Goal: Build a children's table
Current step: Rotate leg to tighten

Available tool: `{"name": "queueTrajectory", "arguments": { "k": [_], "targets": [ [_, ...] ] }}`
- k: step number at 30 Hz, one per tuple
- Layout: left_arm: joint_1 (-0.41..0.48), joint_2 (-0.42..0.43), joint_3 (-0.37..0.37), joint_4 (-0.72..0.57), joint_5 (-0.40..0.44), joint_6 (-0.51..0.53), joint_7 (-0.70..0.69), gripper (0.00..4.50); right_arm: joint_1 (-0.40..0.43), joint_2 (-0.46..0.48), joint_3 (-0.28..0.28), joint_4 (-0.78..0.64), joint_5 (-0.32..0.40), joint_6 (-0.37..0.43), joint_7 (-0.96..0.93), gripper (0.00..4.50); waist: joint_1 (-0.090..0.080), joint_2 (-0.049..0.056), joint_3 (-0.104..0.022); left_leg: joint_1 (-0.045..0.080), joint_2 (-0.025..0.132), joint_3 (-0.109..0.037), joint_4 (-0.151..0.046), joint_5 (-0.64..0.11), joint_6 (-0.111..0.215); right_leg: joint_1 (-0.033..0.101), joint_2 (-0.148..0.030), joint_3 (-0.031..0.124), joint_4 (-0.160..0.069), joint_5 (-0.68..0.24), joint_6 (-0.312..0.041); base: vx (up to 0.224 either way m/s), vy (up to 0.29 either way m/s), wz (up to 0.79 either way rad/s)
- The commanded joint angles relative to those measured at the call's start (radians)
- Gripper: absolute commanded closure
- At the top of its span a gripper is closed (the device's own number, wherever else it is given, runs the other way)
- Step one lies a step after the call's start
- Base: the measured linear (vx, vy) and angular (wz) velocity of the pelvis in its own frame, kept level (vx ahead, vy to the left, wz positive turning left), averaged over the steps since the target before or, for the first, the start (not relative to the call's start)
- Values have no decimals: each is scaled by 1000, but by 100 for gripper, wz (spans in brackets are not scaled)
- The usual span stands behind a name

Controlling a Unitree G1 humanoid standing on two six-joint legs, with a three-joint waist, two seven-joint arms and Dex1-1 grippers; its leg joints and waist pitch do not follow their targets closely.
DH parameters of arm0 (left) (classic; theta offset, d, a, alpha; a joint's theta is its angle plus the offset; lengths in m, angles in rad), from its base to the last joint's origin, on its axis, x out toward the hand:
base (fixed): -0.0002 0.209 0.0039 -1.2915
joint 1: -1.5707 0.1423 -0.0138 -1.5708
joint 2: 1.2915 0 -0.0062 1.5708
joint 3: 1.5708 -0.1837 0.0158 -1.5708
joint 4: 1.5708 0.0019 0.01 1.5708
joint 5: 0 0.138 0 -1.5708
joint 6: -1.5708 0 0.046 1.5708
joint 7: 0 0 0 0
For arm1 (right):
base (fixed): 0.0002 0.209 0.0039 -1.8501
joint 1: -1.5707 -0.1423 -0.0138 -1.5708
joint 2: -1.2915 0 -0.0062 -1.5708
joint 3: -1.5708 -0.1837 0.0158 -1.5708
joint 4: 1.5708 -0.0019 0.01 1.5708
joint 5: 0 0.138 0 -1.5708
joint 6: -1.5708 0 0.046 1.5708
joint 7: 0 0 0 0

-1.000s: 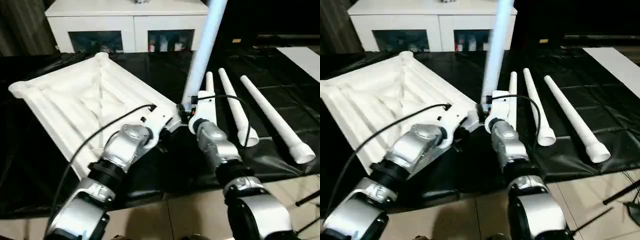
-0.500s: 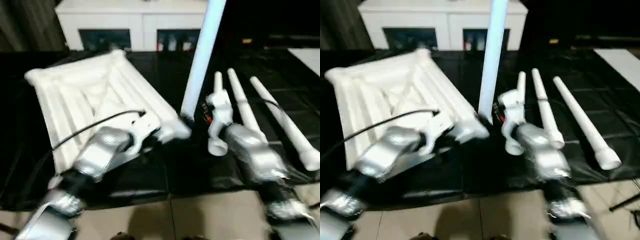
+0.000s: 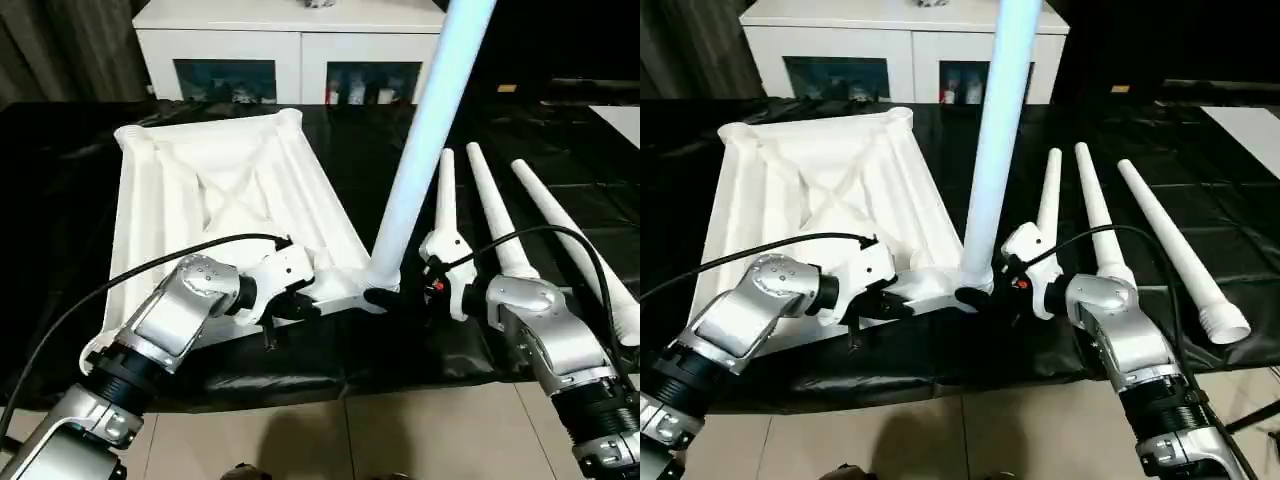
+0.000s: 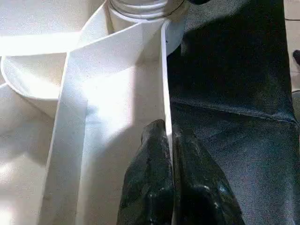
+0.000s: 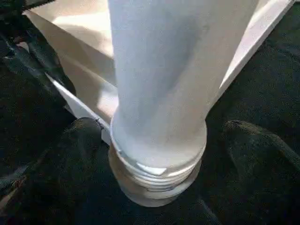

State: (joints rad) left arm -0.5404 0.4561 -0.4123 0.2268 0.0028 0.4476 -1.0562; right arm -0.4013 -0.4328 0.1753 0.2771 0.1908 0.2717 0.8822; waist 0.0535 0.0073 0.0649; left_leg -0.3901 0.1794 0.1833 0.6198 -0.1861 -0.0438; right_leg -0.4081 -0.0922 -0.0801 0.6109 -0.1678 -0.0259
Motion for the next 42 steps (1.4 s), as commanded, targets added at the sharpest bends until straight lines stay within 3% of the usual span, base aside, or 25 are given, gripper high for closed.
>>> {"name": "queueTrajectory", "arguments": {
  "k": [1, 9, 10, 15, 29, 32, 35, 36, 42],
  "targets": [
    [-19, -4, 4, -73, -15, -35, -23, 450, -14, -3, -4, 2, -2, -15, 10, 41, -5, -2, -74, 24, 51, -20, -86, -233, 20, 45, -58, 52, -76, -269, -182, 0, 0, 0],
    [-18, -6, -5, -73, -14, -37, -25, 450, -20, 14, -22, 13, 12, -25, 8, 118, -3, -2, -77, 24, 52, -18, -84, -201, 34, 48, -57, 51, -68, -207, -204, 0, 0, 0],
    [-17, -5, -5, -73, -14, -38, -26, 450, -22, 16, -22, 15, 12, -24, 7, 124, -2, 3, -78, 24, 51, -19, -83, -198, 33, 48, -57, 51, -67, -199, -207, 0, 0, 0],
    [-15, -8, -6, -76, -14, -36, -31, 450, -28, 31, -20, 31, 13, -29, 6, 169, -3, -1, -77, 24, 51, -17, -84, -203, 31, 49, -57, 52, -67, -201, -209, 0, 0, 0],
    [-20, -26, 10, -53, -11, -19, 7, 450, -32, 67, -36, 81, -12, -33, -73, 184, -6, 0, -76, 23, 50, -17, -85, -212, 22, 48, -57, 55, -68, -222, -204, 0, 0, 0],
    [-47, -77, 40, 18, 10, -12, 112, 450, -57, 125, -63, 153, -36, -22, -207, 184, -18, -1, -75, 24, 45, -15, -85, -231, 8, 45, -54, 56, -72, -252, -199, 0, 0, 0],
    [-104, -197, 114, 147, 22, 47, 328, 450, -119, 253, -141, 297, -44, -13, -494, 184, -30, 0, -76, 28, 44, -15, -84, -247, -17, 41, -55, 56, -74, -275, -202, 0, 0, 0],
    [-113, -216, 125, 163, 21, 61, 359, 450, -129, 268, -147, 320, -49, -13, -534, 184, -31, -2, -79, 24, 43, -18, -85, -241, -19, 47, -56, 54, -74, -272, -196, 0, 0, 0],
    [-190, -336, 182, 310, 36, 64, 591, 450, -219, 390, -185, 492, -45, -67, -754, 185, -29, 1, -83, 25, 38, -12, -78, -209, 17, 44, -54, 55, -76, -213, -204, 0, 0, 0]
  ]
}}
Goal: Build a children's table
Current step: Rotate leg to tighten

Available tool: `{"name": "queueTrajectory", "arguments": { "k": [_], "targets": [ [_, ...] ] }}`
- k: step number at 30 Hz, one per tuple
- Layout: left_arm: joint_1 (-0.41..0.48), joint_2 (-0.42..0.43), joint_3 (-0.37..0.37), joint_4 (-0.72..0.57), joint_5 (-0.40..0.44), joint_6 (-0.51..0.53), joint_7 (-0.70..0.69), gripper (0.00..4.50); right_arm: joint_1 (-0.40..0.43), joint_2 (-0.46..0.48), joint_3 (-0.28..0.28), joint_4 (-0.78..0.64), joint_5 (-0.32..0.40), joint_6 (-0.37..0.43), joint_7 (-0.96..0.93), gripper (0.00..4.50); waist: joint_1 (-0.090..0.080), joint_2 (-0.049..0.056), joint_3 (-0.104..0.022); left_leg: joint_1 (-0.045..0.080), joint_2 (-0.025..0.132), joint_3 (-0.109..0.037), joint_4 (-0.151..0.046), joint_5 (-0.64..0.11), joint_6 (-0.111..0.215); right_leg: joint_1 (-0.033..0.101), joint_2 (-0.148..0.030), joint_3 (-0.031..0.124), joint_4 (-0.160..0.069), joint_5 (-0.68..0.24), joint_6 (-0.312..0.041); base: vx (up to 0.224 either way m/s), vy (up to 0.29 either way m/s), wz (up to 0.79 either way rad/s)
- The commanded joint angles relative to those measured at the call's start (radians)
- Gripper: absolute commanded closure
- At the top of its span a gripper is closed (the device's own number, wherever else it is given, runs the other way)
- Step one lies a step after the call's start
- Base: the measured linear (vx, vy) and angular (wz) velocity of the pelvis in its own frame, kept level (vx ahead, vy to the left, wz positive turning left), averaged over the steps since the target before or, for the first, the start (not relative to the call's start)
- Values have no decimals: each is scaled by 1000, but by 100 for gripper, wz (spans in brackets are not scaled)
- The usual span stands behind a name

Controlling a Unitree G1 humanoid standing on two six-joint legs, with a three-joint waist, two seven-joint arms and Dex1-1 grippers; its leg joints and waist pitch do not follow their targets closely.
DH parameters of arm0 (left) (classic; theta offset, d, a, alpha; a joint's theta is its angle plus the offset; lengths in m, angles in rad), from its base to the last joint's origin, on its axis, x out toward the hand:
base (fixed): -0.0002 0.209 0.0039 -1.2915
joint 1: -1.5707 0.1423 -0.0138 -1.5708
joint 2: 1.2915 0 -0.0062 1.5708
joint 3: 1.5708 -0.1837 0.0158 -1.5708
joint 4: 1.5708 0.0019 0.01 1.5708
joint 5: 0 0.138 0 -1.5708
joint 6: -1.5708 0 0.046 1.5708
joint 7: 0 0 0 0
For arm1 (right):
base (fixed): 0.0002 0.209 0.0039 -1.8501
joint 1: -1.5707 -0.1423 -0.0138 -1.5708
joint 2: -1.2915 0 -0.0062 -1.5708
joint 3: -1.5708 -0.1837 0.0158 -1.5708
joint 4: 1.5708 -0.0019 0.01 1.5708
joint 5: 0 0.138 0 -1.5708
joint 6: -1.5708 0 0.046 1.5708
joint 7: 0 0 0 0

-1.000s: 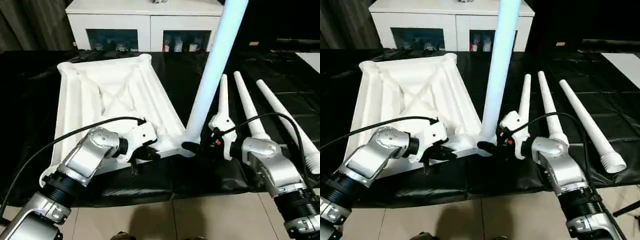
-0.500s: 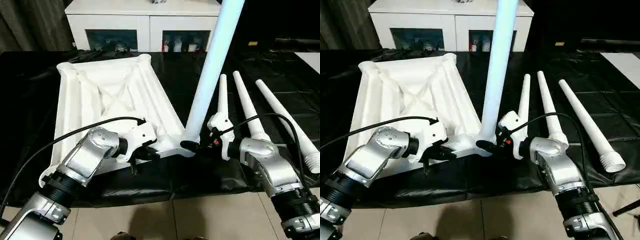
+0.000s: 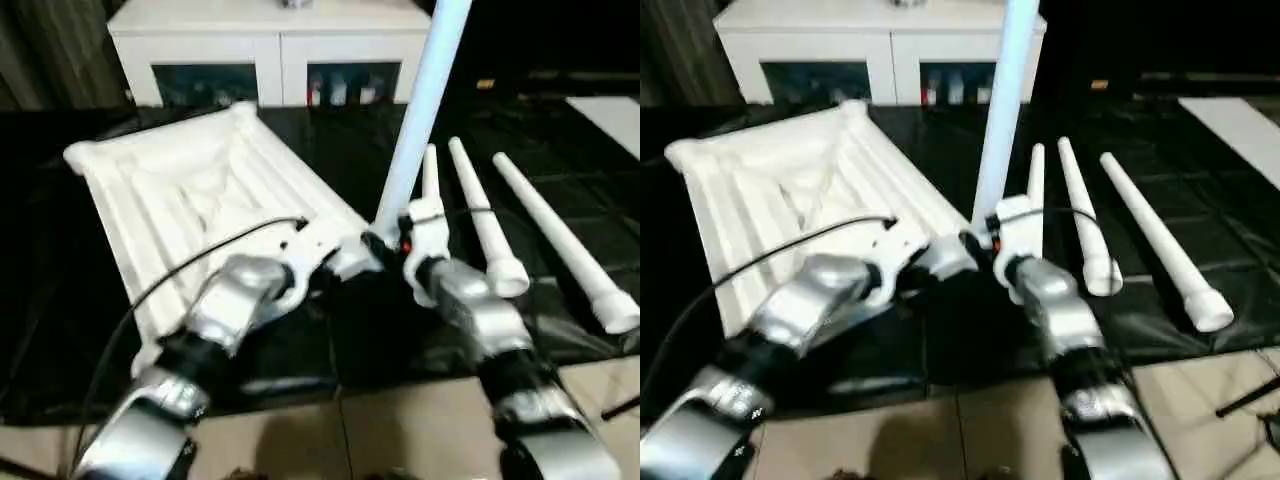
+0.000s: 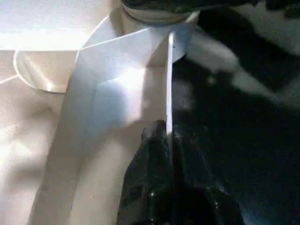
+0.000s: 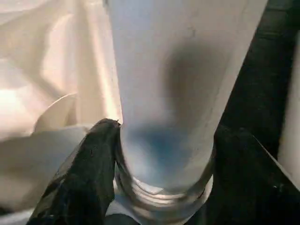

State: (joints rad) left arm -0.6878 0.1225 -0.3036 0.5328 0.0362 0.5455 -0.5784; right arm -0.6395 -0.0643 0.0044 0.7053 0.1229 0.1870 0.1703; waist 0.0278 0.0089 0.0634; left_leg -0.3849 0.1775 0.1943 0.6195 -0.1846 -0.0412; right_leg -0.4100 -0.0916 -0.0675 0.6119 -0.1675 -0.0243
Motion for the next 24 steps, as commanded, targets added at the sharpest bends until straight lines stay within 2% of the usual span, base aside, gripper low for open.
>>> {"name": "queueTrajectory", "arguments": {
  "k": [1, 3, 4, 8, 10, 12, 13, 14, 15, 16, 17, 18, 19, 20, 21, 23, 24],
  "targets": [
    [-57, -23, 78, 32, 11, -50, 156, 450, -5, 52, -21, 100, 25, -4, -81, 185, -3, -1, -82, 20, 42, -23, -79, -203, 14, 47, -55, 43, -76, -203, -208, 0, 0, 0],
    [-82, -63, 99, 86, 16, -86, 213, 450, -63, 123, -57, 185, 31, -63, -138, 185, -2, 0, -82, 21, 41, -23, -79, -208, 16, 46, -54, 41, -75, -196, -207, 0, 0, 0],
    [-85, -64, 97, 89, 17, -88, 208, 450, -76, 133, -56, 200, 29, -79, -133, 185, -2, -4, -82, 21, 41, -22, -79, -208, 20, 47, -53, 40, -75, -193, -205, 0, 0, 0],
    [-75, -45, 87, 70, 19, -84, 183, 450, -90, 144, -52, 205, 46, -117, -49, 185, 2, -5, -82, 18, 43, -22, -79, -195, 42, 51, -56, 40, -71, -166, -205, 0, 0, 0],
    [-70, -37, 89, 62, 13, -83, 171, 450, -88, 141, -53, 194, 47, -130, -39, 115, 3, -4, -81, 19, 43, -21, -79, -194, 51, 50, -57, 40, -72, -176, -209, 0, 0, 0],
    [-56, -20, 80, 41, 9, -82, 137, 450, -83, 124, -54, 178, 36, -158, -21, 115, 0, -5, -79, 13, 43, -23, -81, -210, 56, 53, -58, 40, -73, -196, -205, 0, 0, 0],
    [-49, -14, 75, 33, 11, -82, 124, 450, -80, 115, -52, 173, 27, -166, -16, 103, -8, -6, -80, 3, 42, -27, -83, -200, 54, 62, -59, 37, -70, -198, -197, 0, 0, 0],
    [-47, -12, 74, 32, 12, -83, 119, 450, -81, 112, -53, 174, 23, -171, -15, 103, -10, -4, -83, 5, 43, -28, -82, -193, 54, 60, -59, 36, -69, -189, -197, 0, 0, 0],
    [-40, -6, 66, 25, 14, -98, 101, 450, -77, 105, -49, 166, 12, -171, -18, 73, -14, -5, -84, 10, 44, -25, -79, -184, 60, 54, -58, 38, -70, -169, -209, 0, 0, 0],
    [-24, 6, 57, 6, 12, -97, 73, 450, -61, 92, -47, 124, 12, -158, -8, 73, -14, -5, -83, 10, 44, -24, -78, -178, 66, 54, -58, 39, -69, -160, -216, 0, 0, 0],
    [4, 32, 40, -26, 9, -102, 25, 450, -27, 64, -34, 33, 11, -129, 20, 69, -13, 0, -83, 11, 45, -23, -77, -166, 74, 54, -57, 39, -67, -146, -224, 0, 0, 0],
    [11, 39, 36, -33, 9, -105, 13, 450, -17, 55, -27, 7, 8, -124, 27, 65, -10, -2, -83, 12, 47, -22, -77, -149, 84, 53, -55, 39, -65, -123, -225, 0, 0, 0],
    [29, 67, 17, -58, 10, -114, -28, 450, 17, 25, -12, -78, 9, -90, 63, 53, -8, 3, -83, 14, 48, -22, -78, -140, 86, 51, -53, 39, -63, -116, -227, 0, 0, 0],
    [30, 69, 16, -60, 10, -114, -30, 450, 19, 23, -11, -82, 10, -88, 65, 53, -8, 3, -83, 14, 48, -22, -78, -140, 86, 51, -53, 39, -63, -116, -227, 0, 0, 0],
    [37, 81, 8, -71, 10, -115, -47, 450, 33, 11, -9, -118, 17, -66, 84, 30, -5, 0, -81, 16, 47, -21, -79, -150, 86, 50, -52, 41, -66, -125, -224, 0, 0, 0],
    [56, 114, -10, -108, 5, -107, -95, 450, 67, -35, 8, -198, 18, -21, 143, 23, -4, 3, -79, 18, 48, -21, -81, -174, 77, 48, -52, 41, -69, -158, -218, 0, 0, 0],
    [57, 118, -12, -111, 5, -110, -101, 450, 70, -39, 9, -204, 17, -17, 150, 15, -1, 5, -76, 20, 49, -21, -84, -207, 60, 47, -53, 42, -74, -200, -208, 0, 0, 0]
  ]
}}
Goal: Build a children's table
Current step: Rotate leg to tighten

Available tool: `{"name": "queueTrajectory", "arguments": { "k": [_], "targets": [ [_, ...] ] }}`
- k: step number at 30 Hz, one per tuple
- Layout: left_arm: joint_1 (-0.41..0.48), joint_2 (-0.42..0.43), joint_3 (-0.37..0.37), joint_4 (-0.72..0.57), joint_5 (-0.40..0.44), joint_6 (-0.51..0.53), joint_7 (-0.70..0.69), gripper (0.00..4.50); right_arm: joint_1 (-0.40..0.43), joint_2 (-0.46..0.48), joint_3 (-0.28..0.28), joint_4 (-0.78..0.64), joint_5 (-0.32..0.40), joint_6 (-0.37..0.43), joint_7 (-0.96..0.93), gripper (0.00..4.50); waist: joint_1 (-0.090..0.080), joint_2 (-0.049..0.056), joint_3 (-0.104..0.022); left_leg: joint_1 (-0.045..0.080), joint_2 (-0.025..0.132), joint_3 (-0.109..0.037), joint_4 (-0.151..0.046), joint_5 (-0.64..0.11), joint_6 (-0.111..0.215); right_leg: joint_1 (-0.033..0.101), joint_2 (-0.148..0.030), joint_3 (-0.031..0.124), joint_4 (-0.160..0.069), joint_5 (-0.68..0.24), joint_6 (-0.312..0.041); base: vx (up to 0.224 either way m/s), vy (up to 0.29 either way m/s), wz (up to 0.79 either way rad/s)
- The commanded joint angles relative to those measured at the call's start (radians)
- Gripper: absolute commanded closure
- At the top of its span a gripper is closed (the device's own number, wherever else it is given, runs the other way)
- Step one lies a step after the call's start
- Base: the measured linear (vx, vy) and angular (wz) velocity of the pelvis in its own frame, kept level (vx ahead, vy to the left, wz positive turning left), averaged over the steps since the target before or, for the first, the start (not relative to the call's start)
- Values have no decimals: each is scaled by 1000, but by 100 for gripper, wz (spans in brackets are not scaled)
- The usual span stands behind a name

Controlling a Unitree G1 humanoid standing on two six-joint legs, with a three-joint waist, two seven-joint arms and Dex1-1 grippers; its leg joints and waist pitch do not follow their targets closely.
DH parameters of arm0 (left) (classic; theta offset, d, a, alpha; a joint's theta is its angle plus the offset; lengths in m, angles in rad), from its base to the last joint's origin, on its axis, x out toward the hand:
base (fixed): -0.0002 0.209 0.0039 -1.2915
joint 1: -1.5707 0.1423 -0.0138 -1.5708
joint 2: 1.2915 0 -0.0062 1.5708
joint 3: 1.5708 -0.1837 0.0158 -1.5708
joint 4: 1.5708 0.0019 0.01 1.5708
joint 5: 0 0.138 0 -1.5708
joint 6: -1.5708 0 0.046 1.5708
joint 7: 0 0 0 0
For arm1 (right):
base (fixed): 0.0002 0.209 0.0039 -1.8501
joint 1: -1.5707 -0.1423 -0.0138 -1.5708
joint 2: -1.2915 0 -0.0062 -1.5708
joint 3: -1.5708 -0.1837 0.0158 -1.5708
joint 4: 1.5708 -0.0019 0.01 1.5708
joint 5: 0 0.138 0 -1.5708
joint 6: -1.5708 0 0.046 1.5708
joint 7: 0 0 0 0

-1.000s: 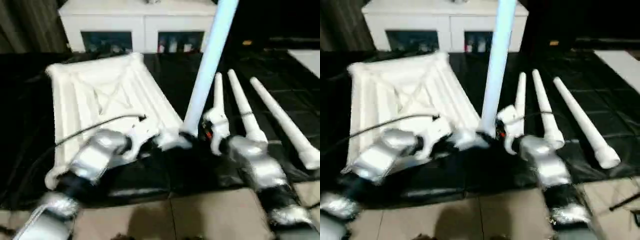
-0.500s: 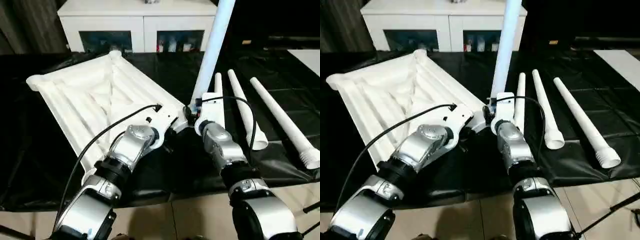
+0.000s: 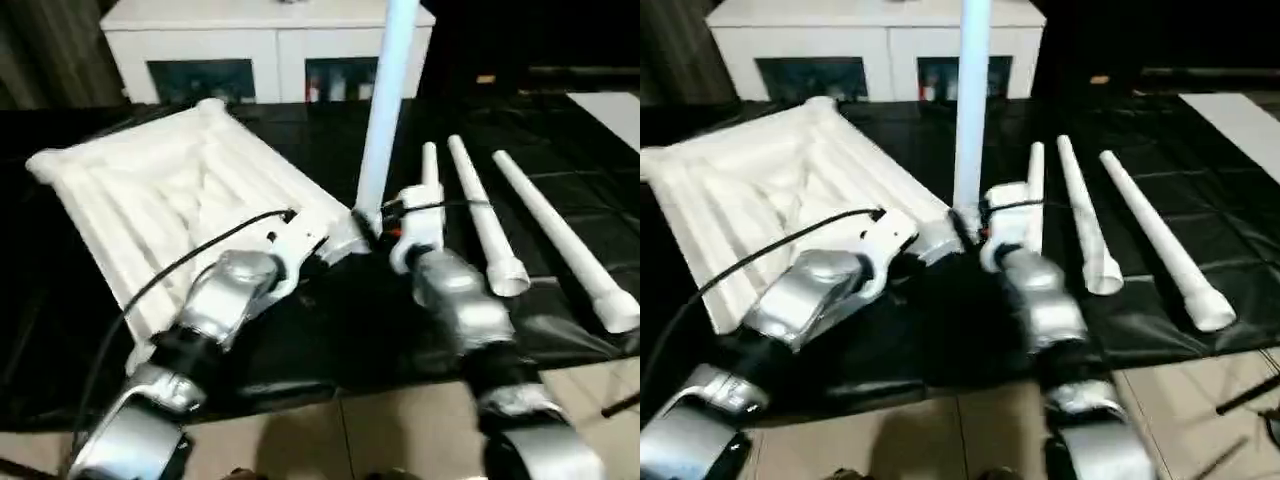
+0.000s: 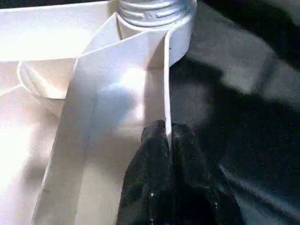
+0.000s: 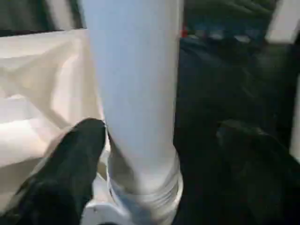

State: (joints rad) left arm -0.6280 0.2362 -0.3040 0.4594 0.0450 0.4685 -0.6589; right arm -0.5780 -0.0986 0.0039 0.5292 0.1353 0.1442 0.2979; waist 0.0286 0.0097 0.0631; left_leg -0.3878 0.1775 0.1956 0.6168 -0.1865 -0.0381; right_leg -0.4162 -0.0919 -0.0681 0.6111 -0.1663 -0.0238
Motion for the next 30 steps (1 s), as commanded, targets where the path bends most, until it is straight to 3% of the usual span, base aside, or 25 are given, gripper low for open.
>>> {"name": "queueTrajectory", "arguments": {
  "k": [1, 5, 8, 10, 15, 18, 30],
  "targets": [
    [13, 47, -40, -73, -1, -52, -89, 450, 38, -59, 30, -94, 15, 82, 105, 7, 2, 5, -75, 26, 48, -24, -84, -235, 37, 51, -50, 43, -77, -233, -199, 0, 0, 0],
    [38, 118, -86, -135, 2, -73, -215, 450, 84, -146, 70, -202, 63, 182, 257, 7, 6, 6, -76, 28, 51, -25, -86, -244, 21, 51, -50, 47, -73, -205, -195, 0, 0, 0],
    [50, 146, -99, -173, -21, -75, -290, 450, 115, -205, 114, -238, 80, 191, 388, 7, 7, 9, -75, 24, 51, -24, -85, -233, 23, 52, -52, 47, -68, -178, -207, 0, 0, 0],
    [54, 156, -103, -198, -40, -73, -329, 450, 131, -242, 147, -243, 74, 186, 470, 7, 7, 3, -74, 23, 51, -24, -85, -245, 22, 52, -53, 47, -71, -197, -208, 0, 0, 0],
    [54, 166, -108, -215, -45, -72, -339, 450, 124, -247, 160, -220, 51, 171, 489, 7, 12, 5, -73, 28, 52, -24, -86, -252, 11, 46, -54, 49, -74, -229, -205, 0, 0, 0],
    [61, 177, -111, -225, -40, -70, -349, 450, 116, -251, 169, -204, 40, 169, 488, 7, 13, 1, -74, 24, 52, -25, -86, -239, 11, 49, -55, 49, -72, -228, -203, 0, 0, 0],
    [68, 193, -110, -241, -38, -62, -369, 450, 119, -279, 170, -217, 57, 182, 558, 114, 18, 0, -75, 25, 51, -23, -83, -213, 22, 51, -54, 49, -70, -211, -204, 0, 0, 0]
  ]
}}
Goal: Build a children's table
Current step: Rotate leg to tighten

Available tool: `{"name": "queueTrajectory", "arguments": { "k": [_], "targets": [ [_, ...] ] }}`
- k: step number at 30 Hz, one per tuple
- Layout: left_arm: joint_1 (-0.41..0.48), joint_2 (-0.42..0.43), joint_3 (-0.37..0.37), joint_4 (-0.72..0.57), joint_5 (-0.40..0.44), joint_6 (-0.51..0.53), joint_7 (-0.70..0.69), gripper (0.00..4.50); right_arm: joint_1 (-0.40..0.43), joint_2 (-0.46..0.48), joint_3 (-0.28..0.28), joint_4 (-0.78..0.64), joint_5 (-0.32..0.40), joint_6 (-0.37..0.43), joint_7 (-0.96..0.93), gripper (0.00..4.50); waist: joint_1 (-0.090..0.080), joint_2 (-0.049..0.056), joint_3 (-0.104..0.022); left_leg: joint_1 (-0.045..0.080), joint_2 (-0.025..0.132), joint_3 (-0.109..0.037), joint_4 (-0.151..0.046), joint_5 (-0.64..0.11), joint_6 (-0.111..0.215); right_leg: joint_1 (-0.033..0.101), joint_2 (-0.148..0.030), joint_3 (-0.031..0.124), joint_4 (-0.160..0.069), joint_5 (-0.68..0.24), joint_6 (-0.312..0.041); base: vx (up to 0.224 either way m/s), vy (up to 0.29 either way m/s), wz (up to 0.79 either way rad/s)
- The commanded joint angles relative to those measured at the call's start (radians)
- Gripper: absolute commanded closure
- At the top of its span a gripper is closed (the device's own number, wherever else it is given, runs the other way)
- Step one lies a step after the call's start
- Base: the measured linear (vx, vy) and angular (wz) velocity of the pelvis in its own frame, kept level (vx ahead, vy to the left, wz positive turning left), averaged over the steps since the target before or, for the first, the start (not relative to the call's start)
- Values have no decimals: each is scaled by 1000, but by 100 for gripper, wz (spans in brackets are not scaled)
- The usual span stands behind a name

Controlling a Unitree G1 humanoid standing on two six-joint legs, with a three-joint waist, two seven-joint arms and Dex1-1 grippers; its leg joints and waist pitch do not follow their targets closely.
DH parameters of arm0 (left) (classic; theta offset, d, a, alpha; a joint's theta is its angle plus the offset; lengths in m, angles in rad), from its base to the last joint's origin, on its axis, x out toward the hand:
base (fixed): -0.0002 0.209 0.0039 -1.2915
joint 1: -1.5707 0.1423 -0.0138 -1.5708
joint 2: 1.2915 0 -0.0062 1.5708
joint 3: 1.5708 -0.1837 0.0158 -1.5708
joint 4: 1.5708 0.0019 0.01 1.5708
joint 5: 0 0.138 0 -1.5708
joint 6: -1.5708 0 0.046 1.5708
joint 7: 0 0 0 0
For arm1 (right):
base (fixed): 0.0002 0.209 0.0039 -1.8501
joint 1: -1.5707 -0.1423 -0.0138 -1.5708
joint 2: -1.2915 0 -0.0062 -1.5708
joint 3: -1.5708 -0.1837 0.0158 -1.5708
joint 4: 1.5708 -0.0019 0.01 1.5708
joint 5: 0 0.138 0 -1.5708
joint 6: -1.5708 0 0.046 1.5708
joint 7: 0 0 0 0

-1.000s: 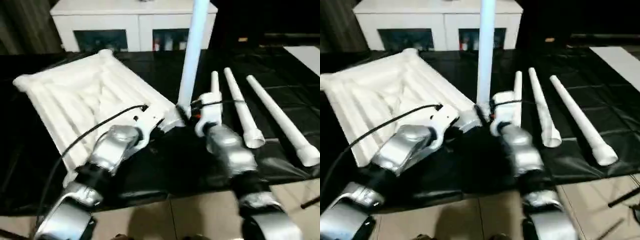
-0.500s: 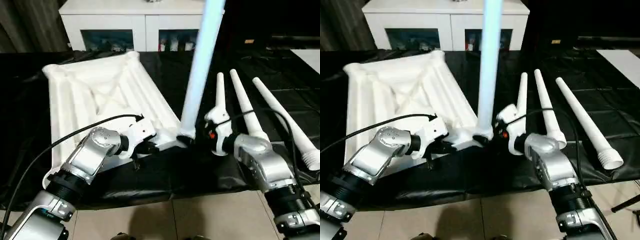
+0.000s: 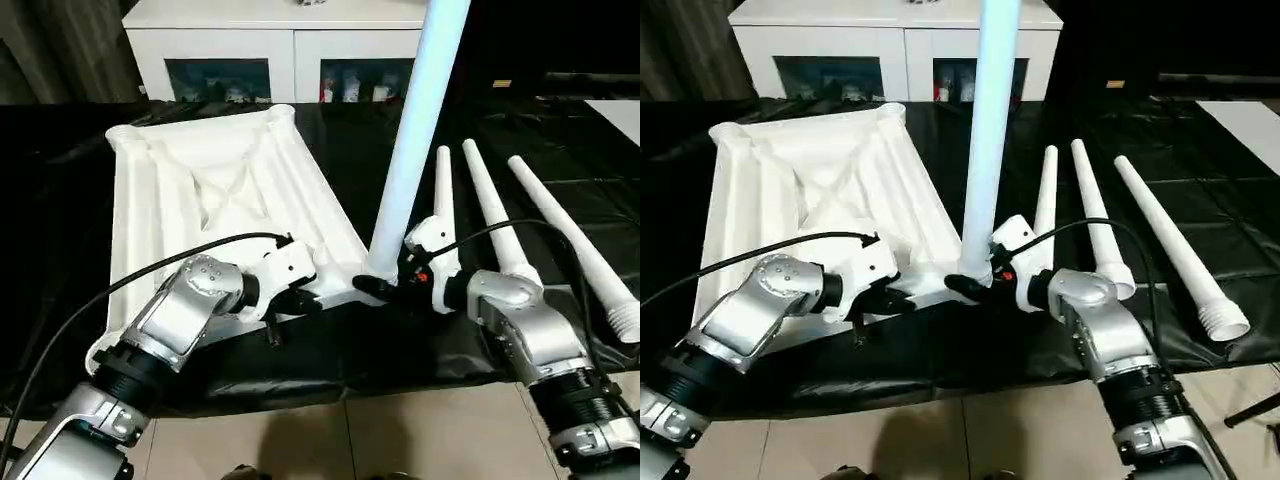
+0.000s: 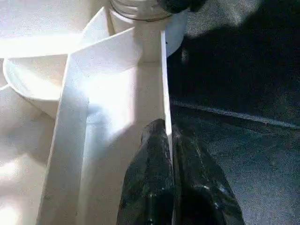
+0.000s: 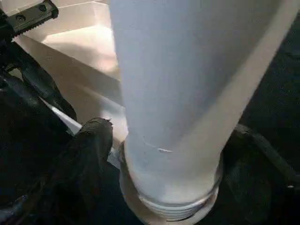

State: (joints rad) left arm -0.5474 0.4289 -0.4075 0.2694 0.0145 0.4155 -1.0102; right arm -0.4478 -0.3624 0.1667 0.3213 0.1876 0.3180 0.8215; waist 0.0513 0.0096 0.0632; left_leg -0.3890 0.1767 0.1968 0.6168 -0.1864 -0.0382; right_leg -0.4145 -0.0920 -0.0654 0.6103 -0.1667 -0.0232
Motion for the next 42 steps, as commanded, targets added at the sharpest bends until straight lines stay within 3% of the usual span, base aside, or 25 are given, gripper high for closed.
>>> {"name": "queueTrajectory", "arguments": {
  "k": [1, 7, 15, 17, 23, 30, 31, 32, 36, 40, 41, 42],
  "targets": [
    [-13, 1, -6, -51, -8, -9, -19, 450, -11, -17, 7, -10, 6, 9, 38, 125, -5, 0, -75, 25, 52, -24, -82, -213, 23, 50, -55, 46, -69, -210, -205, 0, 0, 0],
    [-11, 3, -5, -51, -9, -9, -22, 450, 0, -36, 5, -16, 10, 10, 64, 171, -2, -1, -76, 25, 52, -24, -81, -202, 27, 50, -54, 46, -68, -200, -207, 0, 0, 0],
    [-9, -3, -1, -48, -9, -4, -24, 450, -3, -31, 5, 13, 0, 16, 62, 178, 0, -2, -77, 25, 52, -24, -80, -194, 32, 50, -54, 46, -67, -193, -212, 0, 0, 0],
    [-17, -25, 14, -30, -5, 7, 16, 450, -21, 6, -9, 67, -25, 19, -24, 178, -4, -3, -75, 21, 50, -25, -82, -197, 26, 51, -54, 44, -66, -206, -213, 0, 0, 0],
    [-87, -160, 97, 117, 23, 55, 274, 450, -94, 188, -103, 256, -47, -29, -382, 180, -28, -4, -74, 25, 47, -29, -84, -269, -24, 46, -56, 43, -80, -328, -182, 0, 0, 0],
    [-165, -293, 175, 267, 42, 83, 545, 450, -198, 363, -144, 431, -52, -106, -612, 180, -34, -3, -75, 27, 44, -27, -83, -280, -9, 41, -55, 42, -87, -324, -179, 0, 0, 0],
    [-181, -317, 191, 294, 44, 72, 594, 450, -221, 391, -152, 468, -64, -128, -668, 180, -34, -7, -75, 25, 42, -27, -82, -271, -9, 42, -55, 41, -87, -320, -177, 0, 0, 0],
    [-181, -317, 191, 294, 44, 72, 594, 450, -221, 391, -152, 468, -64, -128, -668, 180, -32, -4, -78, 27, 42, -27, -81, -254, -8, 42, -55, 42, -84, -294, -181, 0, 0, 0],
    [-221, -368, 216, 357, 38, 25, 666, 450, -292, 479, -193, 581, -40, -192, -728, 181, -27, -8, -82, 23, 42, -24, -78, -209, 24, 49, -56, 41, -76, -220, -191, 0, 0, 0],
    [-219, -356, 208, 347, 39, 18, 640, 450, -309, 487, -194, 596, -43, -224, -694, 181, -22, -6, -83, 21, 43, -22, -77, -175, 50, 51, -56, 40, -69, -165, -206, 0, 0, 0],
    [-210, -341, 198, 335, 44, 18, 613, 450, -310, 484, -202, 591, -38, -245, -664, 125, -21, -4, -82, 21, 44, -22, -77, -172, 55, 51, -55, 41, -68, -157, -210, 0, 0, 0],
    [-207, -335, 192, 331, 48, 17, 604, 450, -310, 483, -205, 589, -37, -256, -652, 111, -22, -6, -82, 22, 44, -21, -76, -173, 57, 51, -55, 41, -69, -157, -210, 0, 0, 0]
  ]
}}
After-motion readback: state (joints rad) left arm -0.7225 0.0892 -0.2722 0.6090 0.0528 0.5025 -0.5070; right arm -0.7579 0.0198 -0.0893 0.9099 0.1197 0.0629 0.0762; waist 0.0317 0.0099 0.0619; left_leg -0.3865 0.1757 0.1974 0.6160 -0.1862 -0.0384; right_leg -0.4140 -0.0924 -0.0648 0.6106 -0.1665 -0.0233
